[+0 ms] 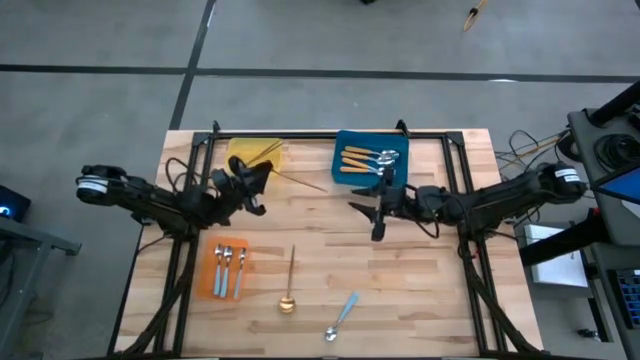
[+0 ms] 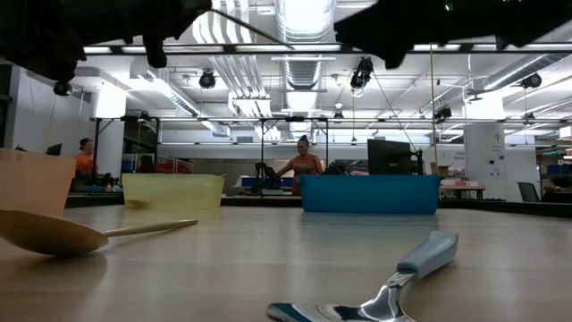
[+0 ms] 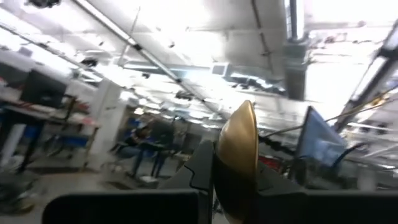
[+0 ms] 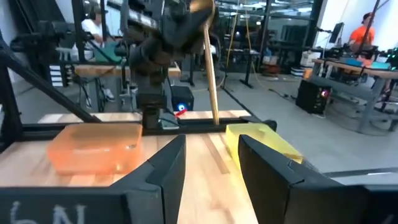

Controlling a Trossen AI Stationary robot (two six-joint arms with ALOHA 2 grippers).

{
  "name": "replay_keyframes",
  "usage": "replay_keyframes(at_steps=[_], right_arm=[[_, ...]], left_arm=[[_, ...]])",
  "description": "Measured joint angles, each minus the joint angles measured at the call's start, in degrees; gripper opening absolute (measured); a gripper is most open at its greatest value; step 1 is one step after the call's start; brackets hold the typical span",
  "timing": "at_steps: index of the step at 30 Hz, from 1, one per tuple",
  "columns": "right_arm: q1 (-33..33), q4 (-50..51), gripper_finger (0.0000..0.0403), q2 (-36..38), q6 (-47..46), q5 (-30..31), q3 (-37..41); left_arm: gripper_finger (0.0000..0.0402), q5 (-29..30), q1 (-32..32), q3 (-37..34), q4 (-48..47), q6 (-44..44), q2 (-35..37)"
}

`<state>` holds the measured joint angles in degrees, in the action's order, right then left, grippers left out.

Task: Sort silverware by color (type)
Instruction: Put the gold spoon into the yellow bin

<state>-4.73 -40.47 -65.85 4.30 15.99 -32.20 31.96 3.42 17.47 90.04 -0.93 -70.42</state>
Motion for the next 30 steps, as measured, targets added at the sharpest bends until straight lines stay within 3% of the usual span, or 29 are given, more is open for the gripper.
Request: replay_keyframes(at_steps=[9,21,30], right_arm=[[0.00,-17.72,0.0145,-5.84,-2.32,-9.05,4.25],[0.07,-18.64,0.0146,-13.19,-2.97,-8.47,-2.87],[0.20,-17.89,0.0134,-11.97,0.77,-4.73,-3.07]], left_arm=[[0.0009,-5.72,0.02,3.25,-0.07,0.50,-2.21],[0.0010,-8.56,0.17,8.45,-0.28,0.62,-8.73],[0.0011,-8.80,0.28,8.63,-0.17,1.81,-9.15]])
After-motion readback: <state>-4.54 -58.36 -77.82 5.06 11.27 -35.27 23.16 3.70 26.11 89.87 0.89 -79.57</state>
